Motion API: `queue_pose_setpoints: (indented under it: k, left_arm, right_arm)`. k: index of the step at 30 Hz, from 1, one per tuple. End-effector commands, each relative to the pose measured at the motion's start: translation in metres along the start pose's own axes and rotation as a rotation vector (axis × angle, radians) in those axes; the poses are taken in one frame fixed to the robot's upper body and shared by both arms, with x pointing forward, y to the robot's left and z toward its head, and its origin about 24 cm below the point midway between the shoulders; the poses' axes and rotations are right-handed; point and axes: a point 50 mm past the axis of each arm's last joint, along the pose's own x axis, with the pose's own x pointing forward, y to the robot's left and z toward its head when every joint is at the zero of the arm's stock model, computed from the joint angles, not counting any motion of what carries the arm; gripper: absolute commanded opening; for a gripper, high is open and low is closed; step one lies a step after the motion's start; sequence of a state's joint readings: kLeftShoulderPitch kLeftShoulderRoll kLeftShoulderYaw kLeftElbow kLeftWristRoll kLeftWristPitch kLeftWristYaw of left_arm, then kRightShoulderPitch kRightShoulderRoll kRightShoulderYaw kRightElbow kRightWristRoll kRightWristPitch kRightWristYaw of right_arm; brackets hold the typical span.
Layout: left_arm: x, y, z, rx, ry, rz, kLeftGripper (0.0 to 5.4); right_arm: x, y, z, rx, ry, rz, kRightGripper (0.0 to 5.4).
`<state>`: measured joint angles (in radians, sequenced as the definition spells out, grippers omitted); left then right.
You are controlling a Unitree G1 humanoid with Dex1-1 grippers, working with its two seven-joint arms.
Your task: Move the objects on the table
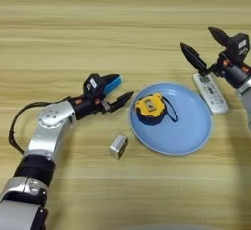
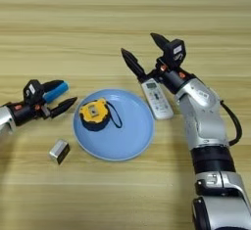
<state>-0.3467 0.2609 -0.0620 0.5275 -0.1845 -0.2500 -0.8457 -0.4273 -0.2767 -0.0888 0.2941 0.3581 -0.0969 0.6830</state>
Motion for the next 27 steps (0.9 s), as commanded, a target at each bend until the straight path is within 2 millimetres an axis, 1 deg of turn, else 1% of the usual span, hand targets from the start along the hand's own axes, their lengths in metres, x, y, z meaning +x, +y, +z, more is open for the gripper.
queue_pose_setpoints:
  k: [1,6,9,13,20,21,24,27]
  left_arm:
    - [0.001,0.008,0.017,0.015,-0.09,0.038,4.23]
    - [0.0,0.016,0.027,0.02,-0.142,0.085,4.76]
    - [-0.002,0.023,0.04,0.034,-0.218,0.133,5.15]
    - [-0.004,0.033,0.051,0.035,-0.307,0.232,5.35]
    - [-0.008,0.048,0.054,0.042,-0.374,0.457,5.35]
    - [-0.011,0.052,0.053,0.041,-0.39,0.523,5.35]
    - [-0.017,0.06,0.048,0.034,-0.397,0.677,5.35]
    - [-0.016,0.058,0.039,0.056,-0.367,0.722,5.35]
  right_arm:
    - [0.004,-0.002,0.004,-0.01,-0.014,0.001,5.4]
    - [0.004,-0.002,0.004,-0.011,-0.013,0.0,5.4]
    - [0.004,-0.002,0.004,-0.011,-0.011,-0.001,5.4]
    - [0.004,-0.001,0.003,-0.011,-0.008,0.002,5.4]
    - [0.003,-0.002,0.003,-0.012,-0.005,0.002,5.4]
    - [0.002,-0.002,0.002,-0.013,-0.004,0.001,5.4]
    - [0.002,-0.002,0.001,-0.016,0.001,-0.007,5.4]
    - [0.0,-0.002,-0.001,-0.022,0.007,-0.022,5.4]
